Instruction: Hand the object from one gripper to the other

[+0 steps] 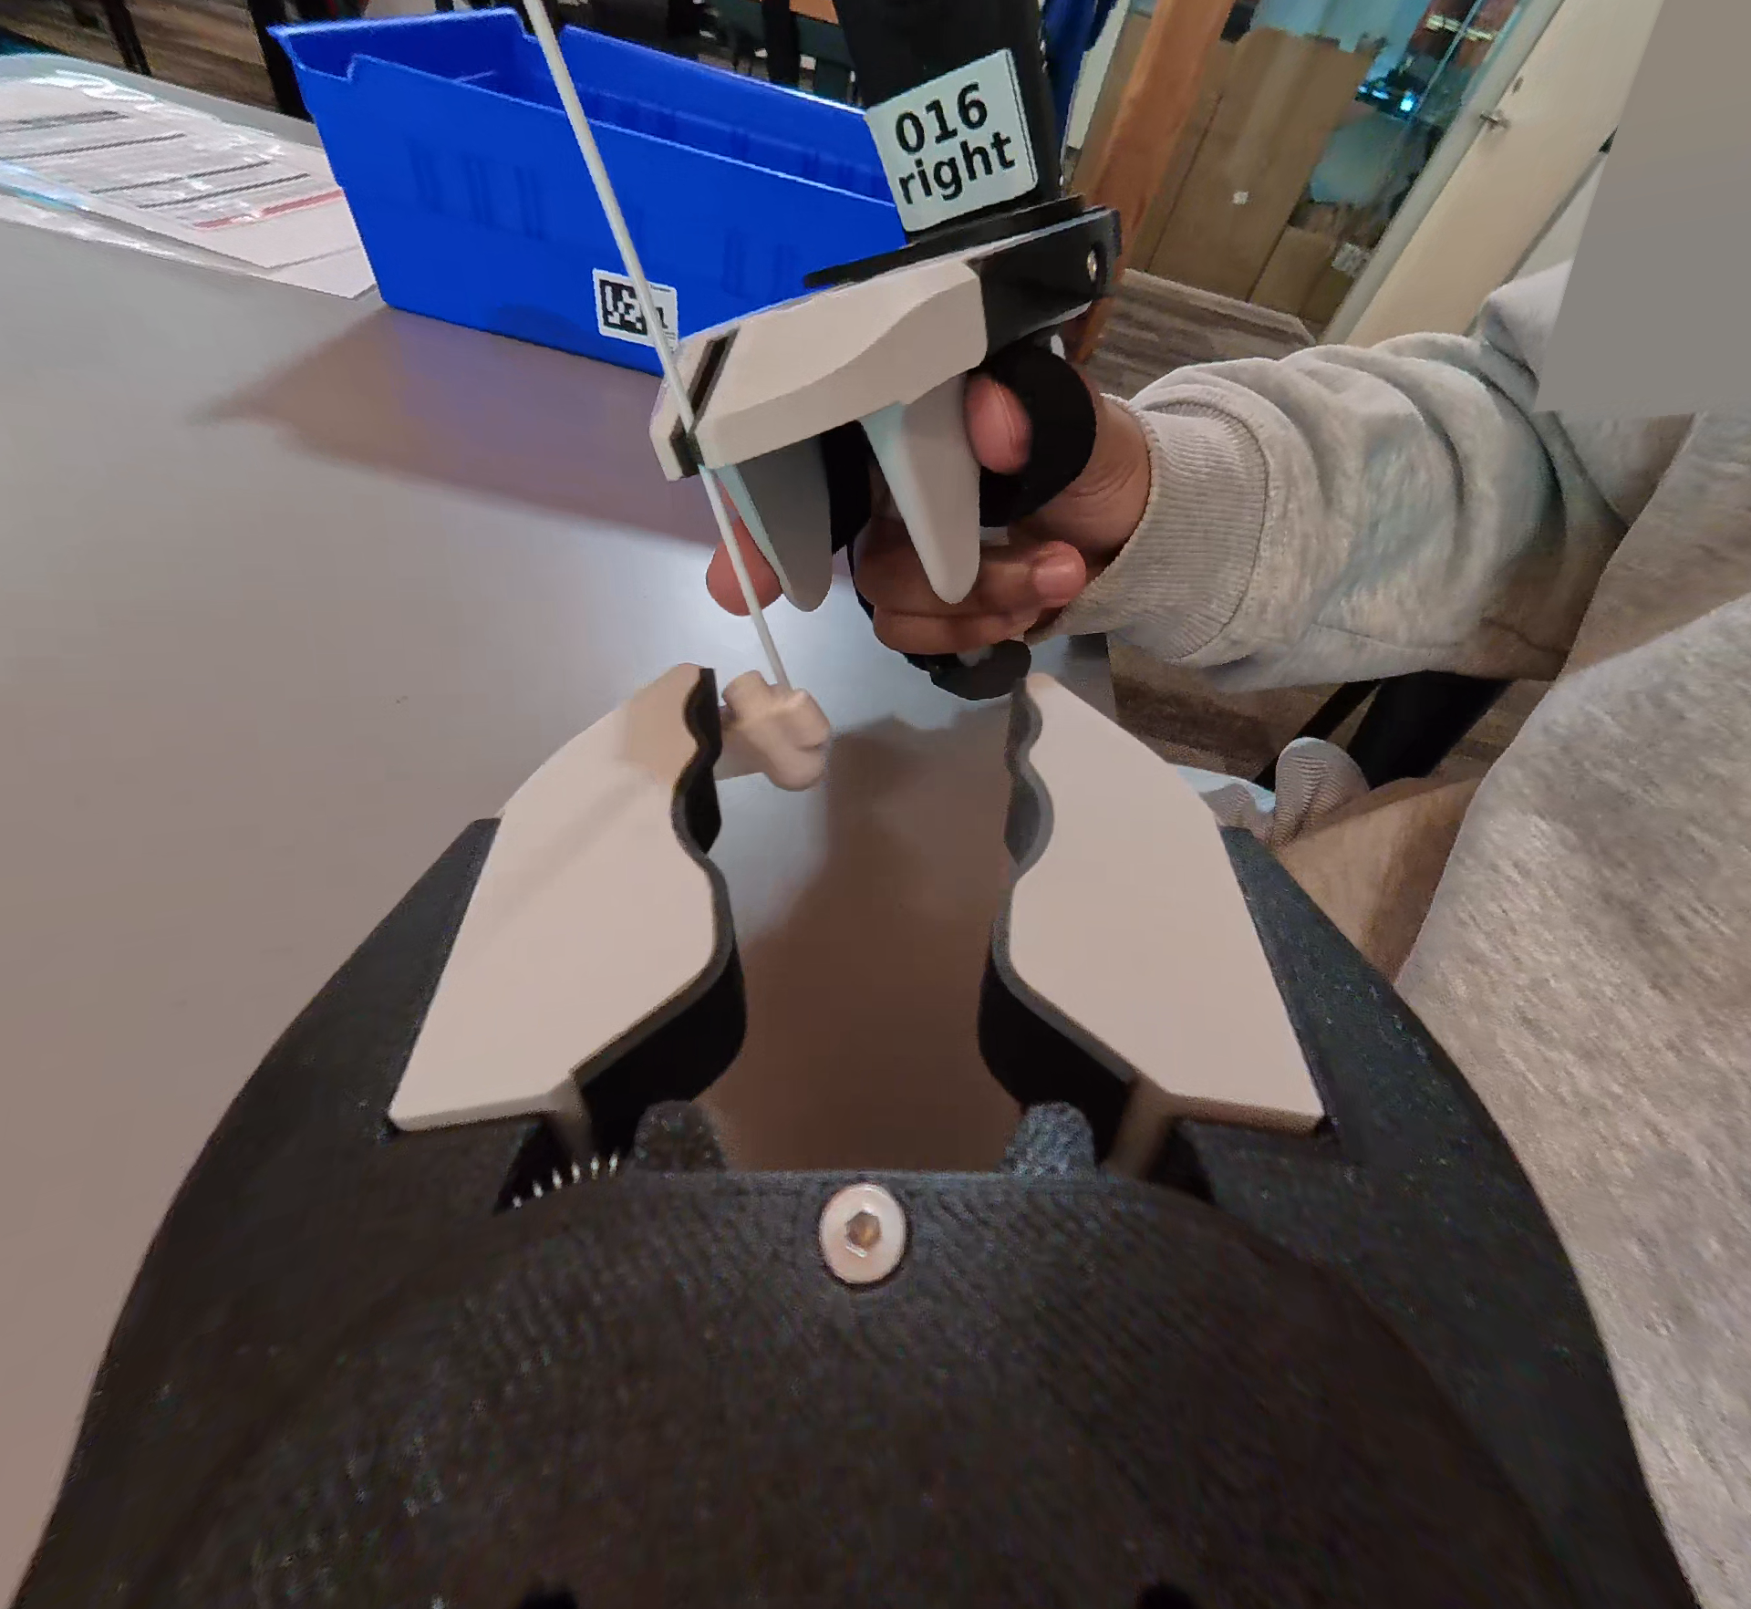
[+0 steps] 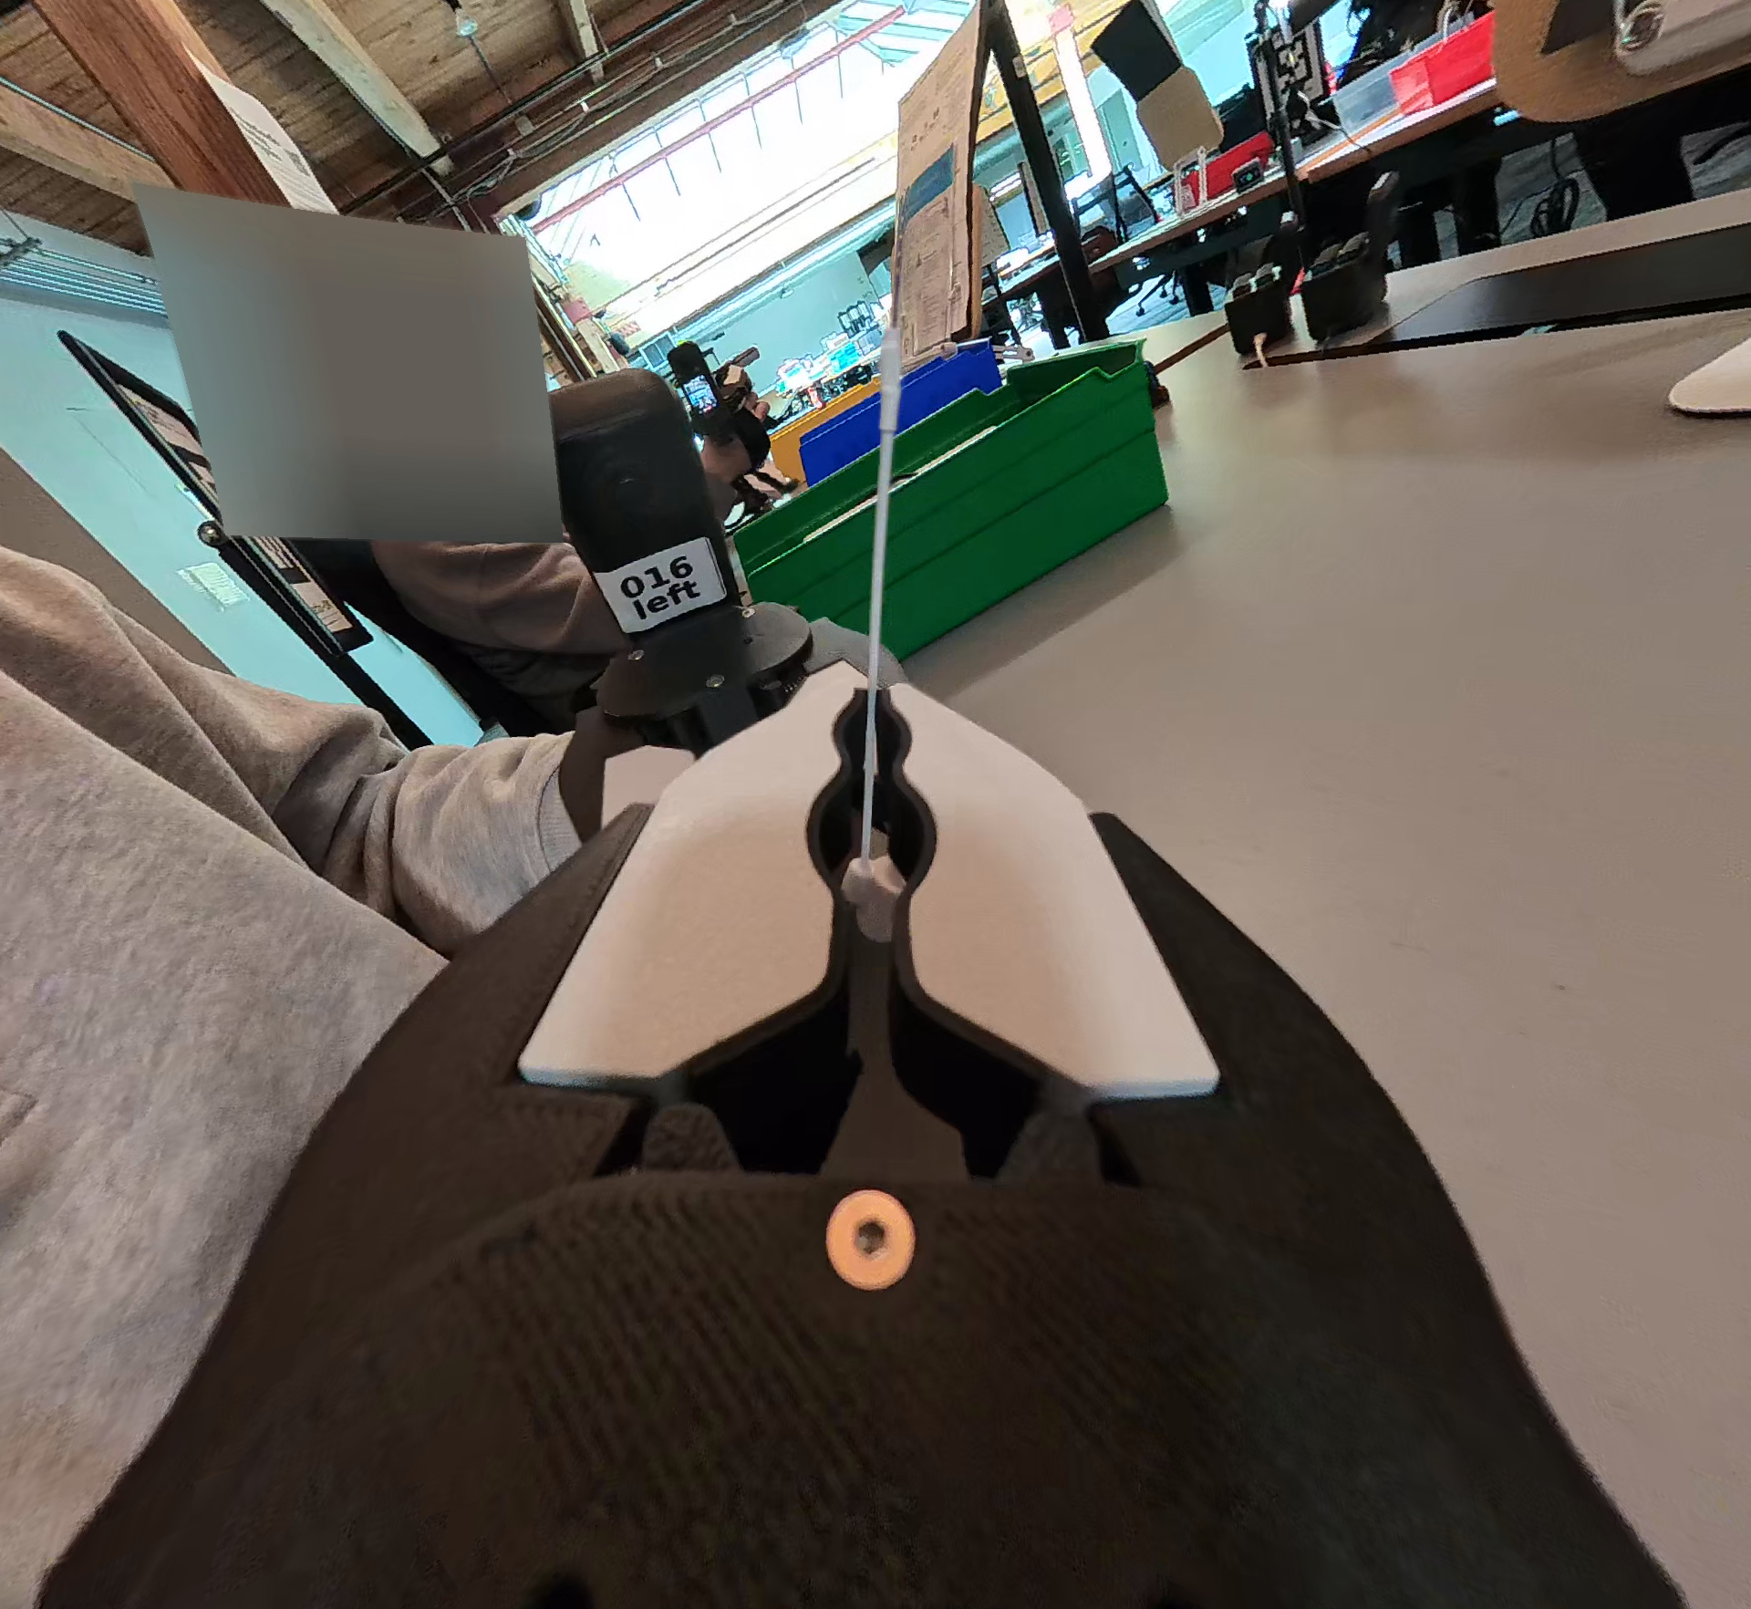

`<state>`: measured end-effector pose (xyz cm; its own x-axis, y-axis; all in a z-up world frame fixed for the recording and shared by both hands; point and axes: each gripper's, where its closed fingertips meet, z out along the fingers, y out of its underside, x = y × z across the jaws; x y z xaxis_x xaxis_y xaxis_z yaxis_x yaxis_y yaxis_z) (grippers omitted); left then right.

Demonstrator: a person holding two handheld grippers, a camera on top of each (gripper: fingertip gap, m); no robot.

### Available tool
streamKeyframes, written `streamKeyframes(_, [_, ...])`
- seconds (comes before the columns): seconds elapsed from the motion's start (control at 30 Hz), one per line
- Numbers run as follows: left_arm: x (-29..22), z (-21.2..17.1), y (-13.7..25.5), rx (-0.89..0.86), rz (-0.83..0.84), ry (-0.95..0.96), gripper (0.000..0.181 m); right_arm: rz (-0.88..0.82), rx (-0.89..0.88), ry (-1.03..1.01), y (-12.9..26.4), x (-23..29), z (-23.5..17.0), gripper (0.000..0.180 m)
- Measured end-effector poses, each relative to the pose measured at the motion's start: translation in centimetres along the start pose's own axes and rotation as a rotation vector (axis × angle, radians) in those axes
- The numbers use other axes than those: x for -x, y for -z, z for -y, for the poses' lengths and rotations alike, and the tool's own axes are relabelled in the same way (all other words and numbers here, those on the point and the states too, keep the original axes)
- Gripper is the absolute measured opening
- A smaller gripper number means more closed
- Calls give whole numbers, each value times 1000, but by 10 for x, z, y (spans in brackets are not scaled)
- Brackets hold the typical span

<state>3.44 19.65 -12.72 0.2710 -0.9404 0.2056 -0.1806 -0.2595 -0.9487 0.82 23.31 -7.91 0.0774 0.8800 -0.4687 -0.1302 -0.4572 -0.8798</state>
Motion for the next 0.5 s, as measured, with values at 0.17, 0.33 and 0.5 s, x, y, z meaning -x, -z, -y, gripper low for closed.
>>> streamKeyframes(0.17, [10,-2,1,12,32,63,38,9,20,22,-3,4,-3,2])
streamKeyframes(0.33, [19,-4,3,16,75,104,37,6,14,42,-3,6,-2,2])
streamKeyframes(0.5, [32,-5,6,13,148,151,41,-16,4,53,-3,3,-1,2])
